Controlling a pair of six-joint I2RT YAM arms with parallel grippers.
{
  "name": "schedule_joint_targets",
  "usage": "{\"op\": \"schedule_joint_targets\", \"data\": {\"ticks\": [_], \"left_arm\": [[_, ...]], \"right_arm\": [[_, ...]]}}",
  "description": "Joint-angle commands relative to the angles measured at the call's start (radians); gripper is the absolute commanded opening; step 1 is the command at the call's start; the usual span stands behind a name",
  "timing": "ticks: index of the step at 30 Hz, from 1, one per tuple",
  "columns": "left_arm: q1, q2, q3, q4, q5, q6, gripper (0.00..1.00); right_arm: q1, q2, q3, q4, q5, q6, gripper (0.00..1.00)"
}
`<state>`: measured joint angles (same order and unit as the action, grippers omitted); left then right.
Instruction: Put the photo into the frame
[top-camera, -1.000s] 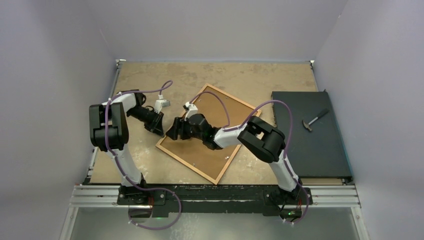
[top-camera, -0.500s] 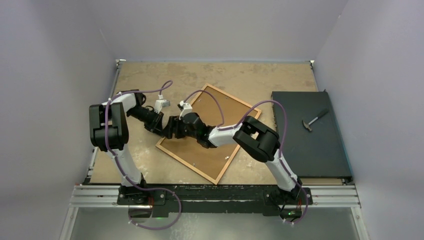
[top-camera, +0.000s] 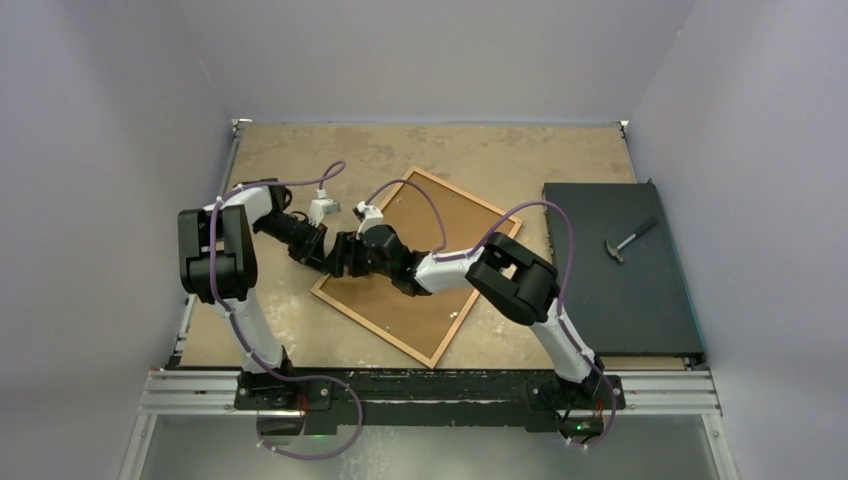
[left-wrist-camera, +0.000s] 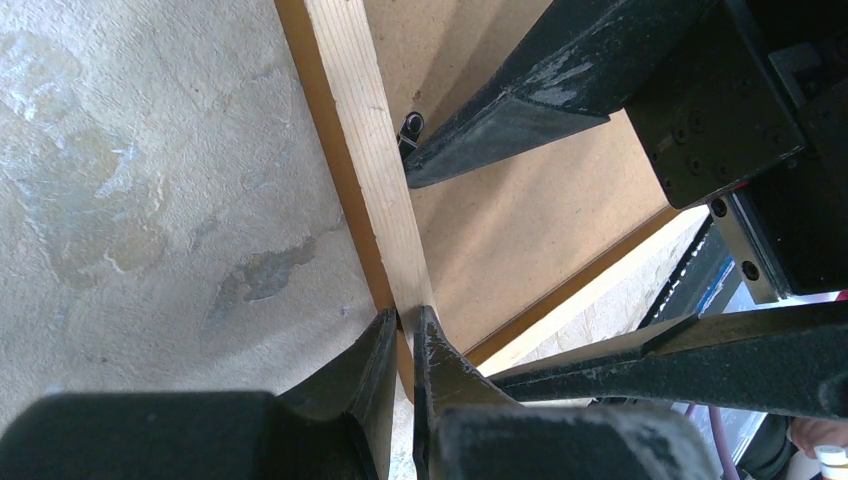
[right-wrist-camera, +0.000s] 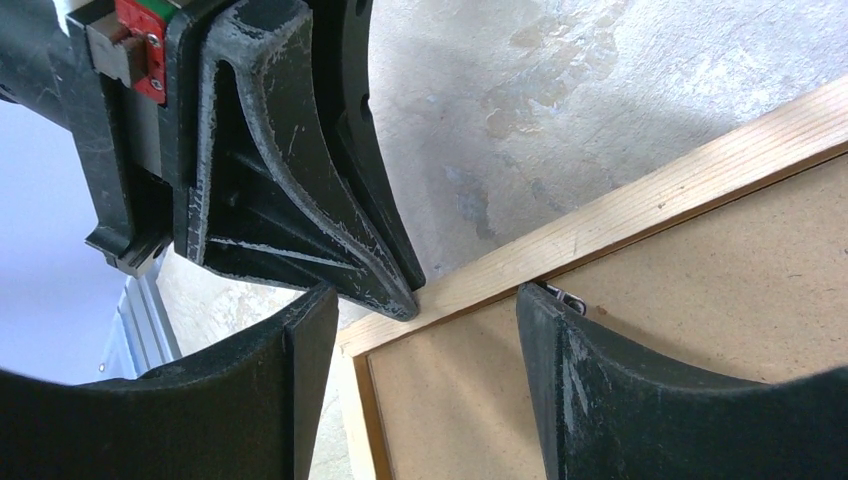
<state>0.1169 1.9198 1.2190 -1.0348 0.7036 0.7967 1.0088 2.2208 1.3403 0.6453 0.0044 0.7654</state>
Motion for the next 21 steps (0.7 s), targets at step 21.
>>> {"op": "schedule_joint_targets", "data": {"ticks": [21], "left_arm": [[0.006,-0.042,0.085,-0.064,-0.021,0.047,0.27]], "right_arm": [[-0.134,-0.698,-0.416,-0.455,0.147,0.071,0.99]]}}
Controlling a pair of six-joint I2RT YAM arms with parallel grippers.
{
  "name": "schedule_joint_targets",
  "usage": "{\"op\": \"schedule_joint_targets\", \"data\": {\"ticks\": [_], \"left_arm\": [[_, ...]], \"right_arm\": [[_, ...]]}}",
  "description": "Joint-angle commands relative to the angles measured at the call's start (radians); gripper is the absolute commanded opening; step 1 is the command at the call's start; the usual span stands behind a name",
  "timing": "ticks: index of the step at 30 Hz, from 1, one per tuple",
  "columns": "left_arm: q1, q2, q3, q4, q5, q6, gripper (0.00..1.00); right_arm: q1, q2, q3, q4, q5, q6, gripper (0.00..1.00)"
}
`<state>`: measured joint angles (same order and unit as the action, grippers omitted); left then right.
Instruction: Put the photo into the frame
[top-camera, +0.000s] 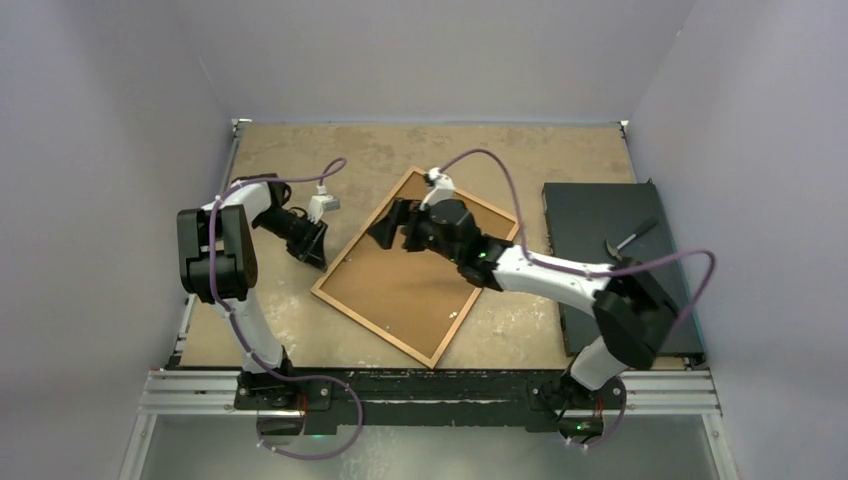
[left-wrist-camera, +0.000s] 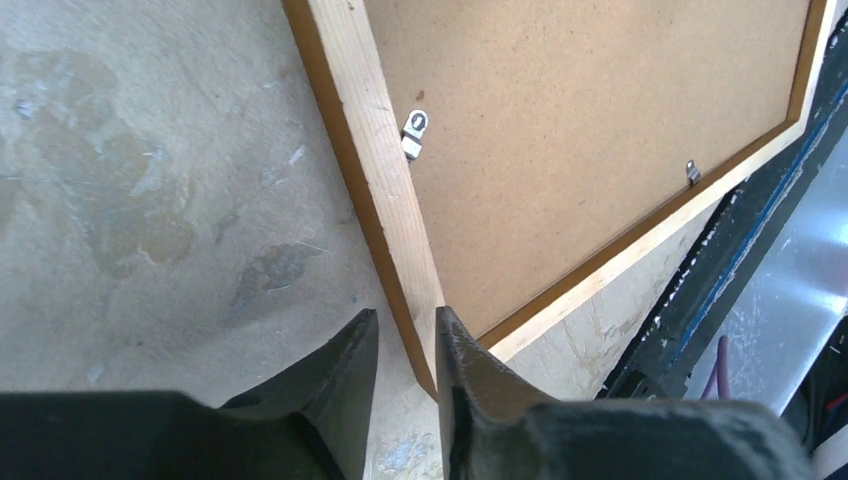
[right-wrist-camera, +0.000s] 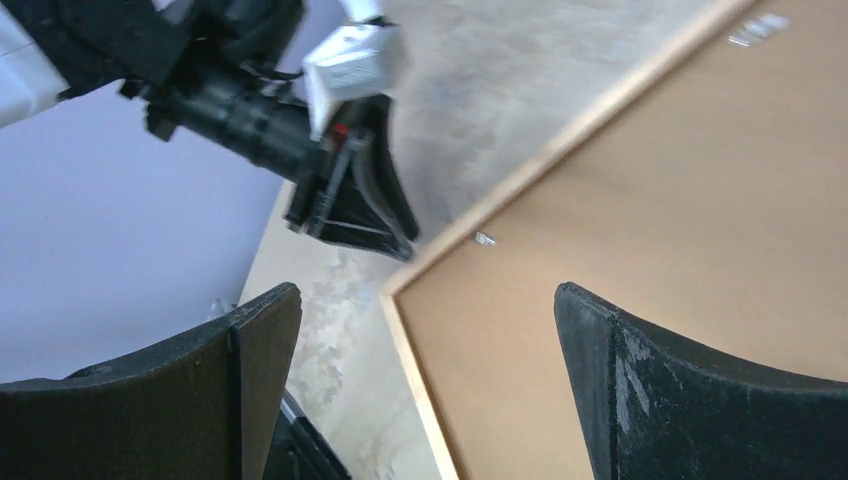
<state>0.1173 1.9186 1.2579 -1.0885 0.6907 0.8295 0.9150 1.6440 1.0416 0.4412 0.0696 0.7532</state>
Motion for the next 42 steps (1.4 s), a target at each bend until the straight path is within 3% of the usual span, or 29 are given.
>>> {"op": "schedule_joint_targets", "data": {"ticks": [1,8,13,21,27,35,37,42], "left_arm": [[0.006,-0.042,0.048,-0.001,-0.013,0.006,0.28],[0.006,-0.011,0.055,0.038,-0.013,-0.031,0.30],[0.003,0.015,0.045,0.056,-0.018,-0.035,0.21],[-0.019,-0.006,-0.041,0.087,-0.039,0.003,0.15],[-0.069,-0.050,-0.097,0.097,-0.064,0.023,0.15],[-0.209,-0.139,-0.210,0.107,-0.076,0.013,0.15],[-0.210,-0.156,-0.219,0.086,-0.077,0.031,0.17],[-0.162,-0.170,-0.085,-0.019,-0.093,0.063,0.37]], "right_arm": [[-0.060,-0.161,-0.160,-0.294,0.080,0.103,0.99],[-0.158,-0.479,-0.429,-0.438,0.099,0.182,0.99],[-0.173,-0.583,-0.510,-0.505,0.087,0.228,0.99],[-0.240,-0.463,-0.543,-0.375,0.053,0.190,0.99],[-0.295,-0.264,-0.404,-0.334,0.068,0.085,0.99],[-0.321,-0.178,-0.247,-0.470,0.127,-0.001,0.99],[-0.335,-0.194,-0.241,-0.508,0.154,0.002,0.99],[-0.347,-0.260,-0.190,-0.548,0.235,0.001,0.99]]}}
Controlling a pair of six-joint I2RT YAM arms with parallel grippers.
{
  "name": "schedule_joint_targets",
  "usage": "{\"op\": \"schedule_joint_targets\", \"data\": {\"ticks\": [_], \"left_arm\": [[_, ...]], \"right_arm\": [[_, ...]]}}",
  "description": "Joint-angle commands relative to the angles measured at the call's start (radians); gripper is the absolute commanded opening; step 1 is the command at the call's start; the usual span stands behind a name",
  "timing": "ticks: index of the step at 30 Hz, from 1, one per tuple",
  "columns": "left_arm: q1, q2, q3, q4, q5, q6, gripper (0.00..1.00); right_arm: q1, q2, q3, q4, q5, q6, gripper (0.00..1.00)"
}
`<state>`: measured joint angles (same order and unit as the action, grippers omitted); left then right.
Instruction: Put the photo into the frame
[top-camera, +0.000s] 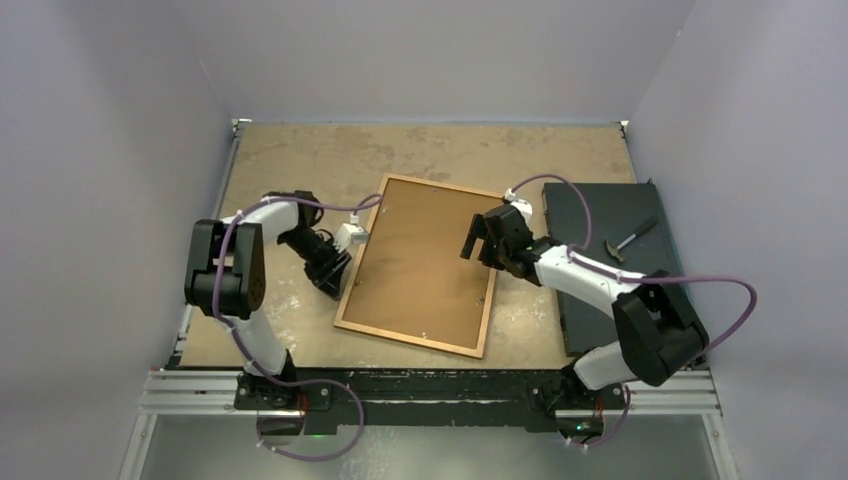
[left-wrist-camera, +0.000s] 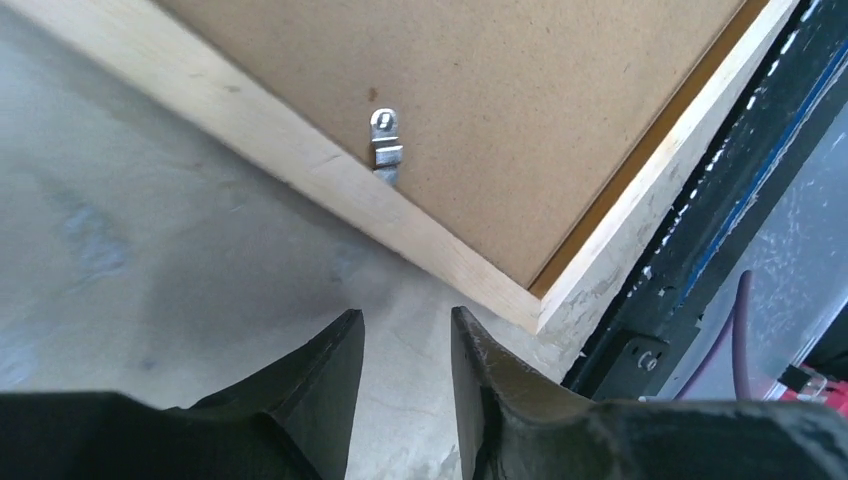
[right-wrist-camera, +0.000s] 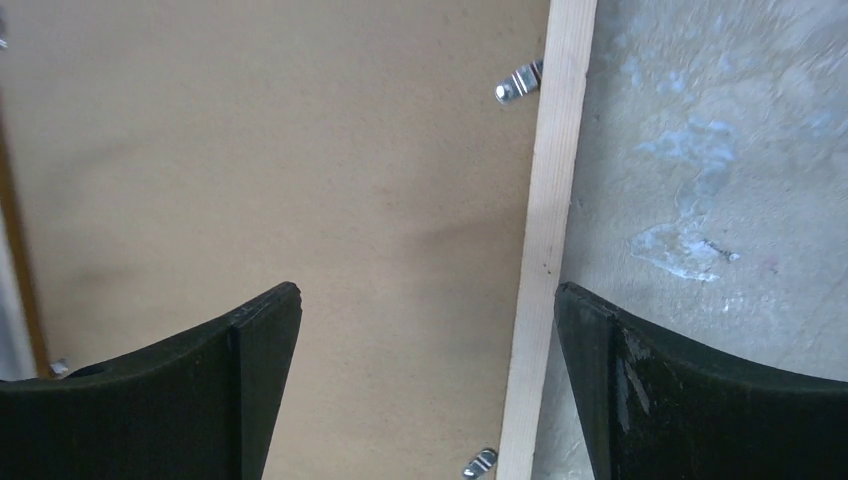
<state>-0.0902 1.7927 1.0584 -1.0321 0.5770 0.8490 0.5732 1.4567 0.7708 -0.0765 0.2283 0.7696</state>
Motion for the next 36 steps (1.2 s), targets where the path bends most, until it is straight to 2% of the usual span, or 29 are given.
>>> {"op": "schedule_joint_targets", "data": {"ticks": [1,4,7,11,14,19,24,27,32,36], "left_arm": [[0.065,-0.039,0.166,-0.098,0.029,0.040,0.40],[0.112,0.013,0.330,-0.102,0.052,-0.035,0.46],[0.123,0.079,0.431,-0.007,0.066,-0.193,0.49],[0.115,0.173,0.479,0.143,0.103,-0.388,0.60],[0.107,0.222,0.485,0.227,0.119,-0.475,0.59],[0.105,0.250,0.457,0.297,0.155,-0.529,0.42],[0.102,0.252,0.434,0.321,0.201,-0.542,0.36],[0.097,0.245,0.434,0.311,0.232,-0.536,0.38],[0.068,0.251,0.413,0.345,0.233,-0.553,0.52],[0.057,0.266,0.389,0.392,0.231,-0.584,0.52]], "right_arm": [[-0.006,-0.072,0.102,-0.023,0.073,-0.020,0.99],[-0.006,-0.008,0.182,-0.012,0.043,-0.019,0.99],[0.000,0.068,0.271,0.026,0.016,-0.039,0.99],[0.016,0.173,0.383,0.072,-0.048,-0.042,0.99],[0.043,0.278,0.482,0.113,-0.104,-0.042,0.99],[0.069,0.430,0.575,0.202,-0.224,-0.002,0.98],[0.091,0.555,0.664,0.250,-0.287,0.038,0.95],[0.093,0.606,0.689,0.281,-0.321,0.052,0.92],[0.093,0.657,0.718,0.316,-0.359,0.062,0.90],[0.092,0.684,0.725,0.331,-0.400,0.085,0.84]]}}
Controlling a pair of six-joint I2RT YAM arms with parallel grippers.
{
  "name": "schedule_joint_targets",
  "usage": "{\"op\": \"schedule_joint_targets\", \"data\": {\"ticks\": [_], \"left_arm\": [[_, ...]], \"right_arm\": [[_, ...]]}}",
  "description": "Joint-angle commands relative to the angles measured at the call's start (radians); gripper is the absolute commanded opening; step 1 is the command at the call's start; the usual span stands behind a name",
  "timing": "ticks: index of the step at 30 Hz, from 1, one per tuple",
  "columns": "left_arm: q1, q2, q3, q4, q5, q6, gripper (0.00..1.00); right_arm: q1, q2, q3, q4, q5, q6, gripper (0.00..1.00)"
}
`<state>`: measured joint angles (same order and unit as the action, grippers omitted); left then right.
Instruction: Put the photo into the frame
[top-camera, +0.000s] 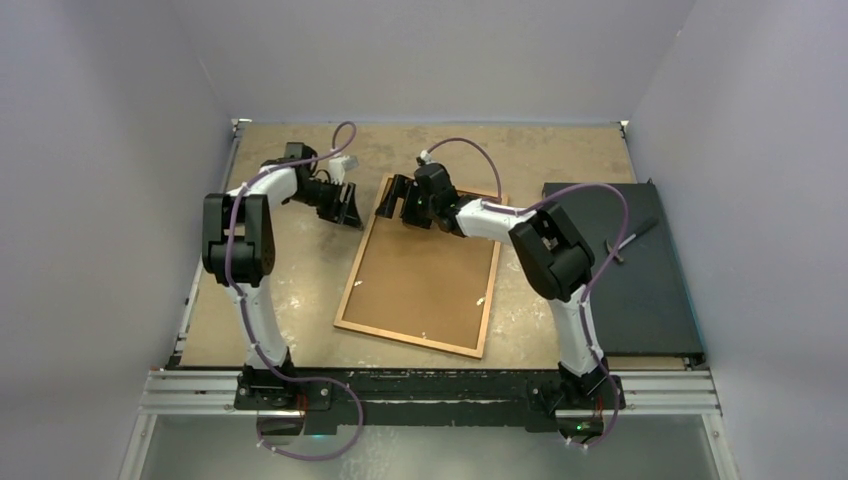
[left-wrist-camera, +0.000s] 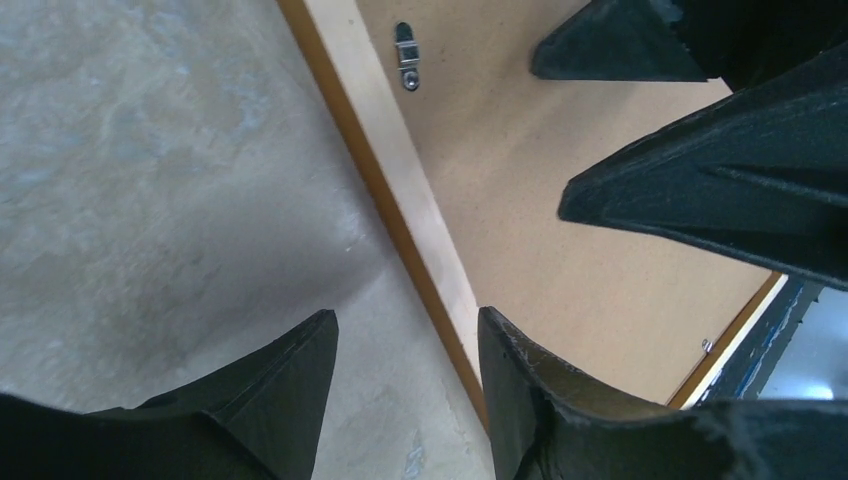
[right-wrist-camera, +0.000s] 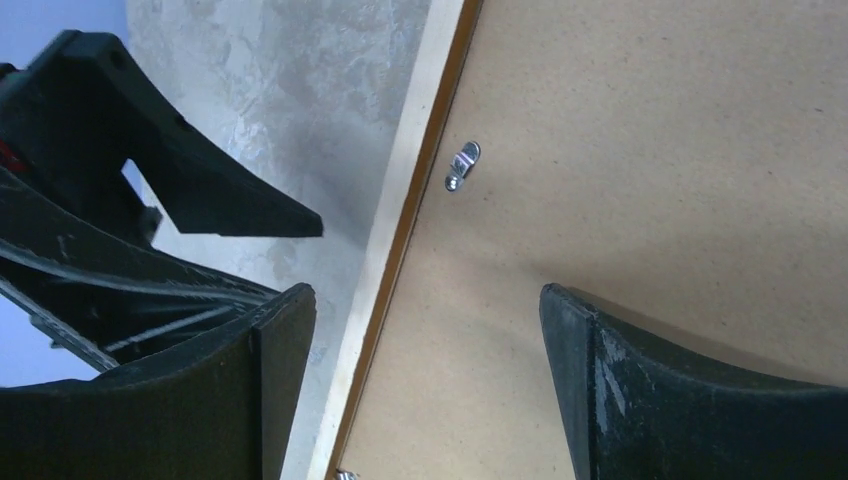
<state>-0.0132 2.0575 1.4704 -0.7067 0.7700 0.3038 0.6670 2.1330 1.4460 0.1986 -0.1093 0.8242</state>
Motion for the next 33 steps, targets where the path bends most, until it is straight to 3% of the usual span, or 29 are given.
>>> {"op": "schedule_joint_targets", "data": {"ticks": [1,12,25,33], "left_arm": [[-0.022,0.006,-0.027,0.075,0.038,-0.043,0.50],[-0.040,0.024,-0.072,0.131,0.018,-0.062,0.17],[-0.042,0.011,-0.094,0.129,-0.038,-0.043,0.10],[-0.044,0.003,-0.095,0.124,-0.056,-0.032,0.07]], "right_arm": [[-0.001,0.015,0.051,0.060,-0.074,0.039,0.83],[-0.002,0.083,0.107,0.047,-0.083,0.059,0.63],[-0.004,0.144,0.168,0.031,-0.058,0.077,0.61],[-0.006,0.168,0.188,0.033,-0.050,0.086,0.52]]}}
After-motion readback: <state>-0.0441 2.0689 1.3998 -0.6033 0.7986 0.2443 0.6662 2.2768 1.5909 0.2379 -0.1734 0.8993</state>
